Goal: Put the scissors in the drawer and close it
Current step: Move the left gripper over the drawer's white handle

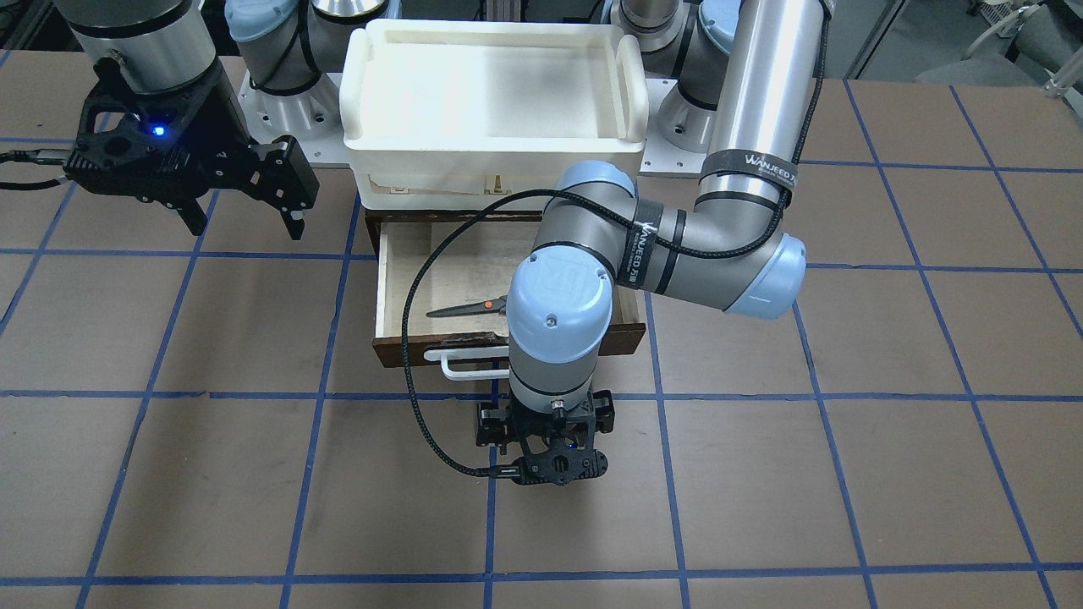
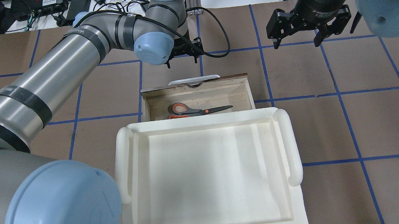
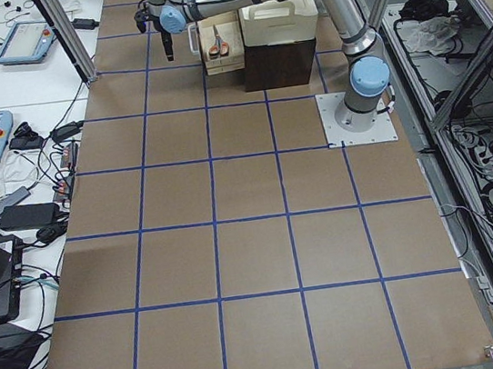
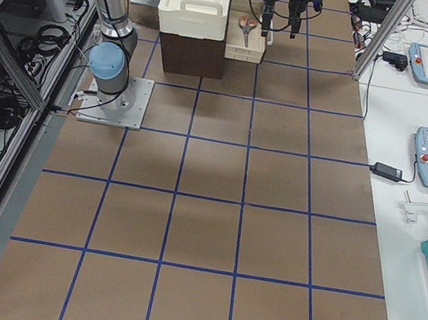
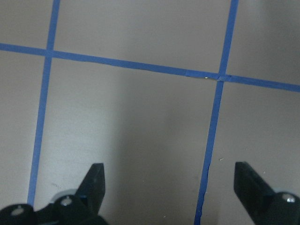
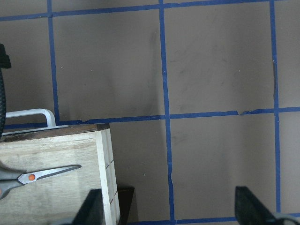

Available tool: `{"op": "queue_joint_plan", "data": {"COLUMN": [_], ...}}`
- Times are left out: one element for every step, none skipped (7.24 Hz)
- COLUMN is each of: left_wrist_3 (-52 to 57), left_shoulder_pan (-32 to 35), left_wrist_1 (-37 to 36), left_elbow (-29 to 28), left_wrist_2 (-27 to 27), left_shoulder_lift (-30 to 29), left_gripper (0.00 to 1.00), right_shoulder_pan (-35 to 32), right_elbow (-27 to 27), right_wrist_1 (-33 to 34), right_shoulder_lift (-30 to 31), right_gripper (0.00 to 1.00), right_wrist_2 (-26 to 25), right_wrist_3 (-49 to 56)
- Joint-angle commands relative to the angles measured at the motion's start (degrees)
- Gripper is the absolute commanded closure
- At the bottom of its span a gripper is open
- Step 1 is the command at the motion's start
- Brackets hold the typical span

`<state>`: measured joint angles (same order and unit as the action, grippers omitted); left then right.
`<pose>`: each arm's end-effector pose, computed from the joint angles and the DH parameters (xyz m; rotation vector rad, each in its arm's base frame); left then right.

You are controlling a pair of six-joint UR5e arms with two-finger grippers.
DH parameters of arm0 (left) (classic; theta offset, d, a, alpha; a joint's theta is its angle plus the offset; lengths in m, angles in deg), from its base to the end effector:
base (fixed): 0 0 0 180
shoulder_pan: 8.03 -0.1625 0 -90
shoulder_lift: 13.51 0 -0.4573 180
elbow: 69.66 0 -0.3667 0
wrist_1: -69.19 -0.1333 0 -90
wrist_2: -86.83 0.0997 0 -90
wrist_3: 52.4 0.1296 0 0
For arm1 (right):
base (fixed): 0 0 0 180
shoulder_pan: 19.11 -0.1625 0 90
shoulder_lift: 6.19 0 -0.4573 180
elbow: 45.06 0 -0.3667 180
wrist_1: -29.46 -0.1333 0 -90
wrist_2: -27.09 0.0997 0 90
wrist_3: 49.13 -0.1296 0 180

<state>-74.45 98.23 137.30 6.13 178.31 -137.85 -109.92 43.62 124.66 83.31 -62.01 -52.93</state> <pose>-0.3224 -0.6413 0.2875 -0.1585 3.1227 -0.0586 0.1422 -0.4814 0.5066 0.0800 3.1164 -0.1628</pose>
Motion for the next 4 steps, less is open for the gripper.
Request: {"op": "queue_joint_plan", "data": {"left_wrist_3": [-0.1, -0.4, -0.4, -0.5], "left_shoulder_pan": [1.0, 1.5, 1.8, 1.8], "left_wrist_1": [7.5, 11.5, 14.2, 17.2], "left_elbow": [0.2, 0.3, 0.5, 0.8], "left_wrist_2": [-2.5, -2.8, -4.3, -4.5], "left_shoulder_lift": [0.8, 2.3, 3.0, 3.8], "left_gripper": [0.01, 0.01, 0.01, 0.01], "right_shoulder_pan": [0.5, 0.5, 0.5, 0.5], "right_elbow": [0.0, 0.0, 0.0, 0.0], "right_wrist_1": [-0.9, -1.6, -1.5, -1.5], "right_shoulder_lift": [0.0, 0.0, 0.0, 0.1], "right_gripper": [0.00, 0.00, 0.00, 0.00], "right_wrist_2": [-0.9, -3.0, -3.0, -3.0], "right_wrist_3": [0.0, 0.0, -0.2, -0.2]}}
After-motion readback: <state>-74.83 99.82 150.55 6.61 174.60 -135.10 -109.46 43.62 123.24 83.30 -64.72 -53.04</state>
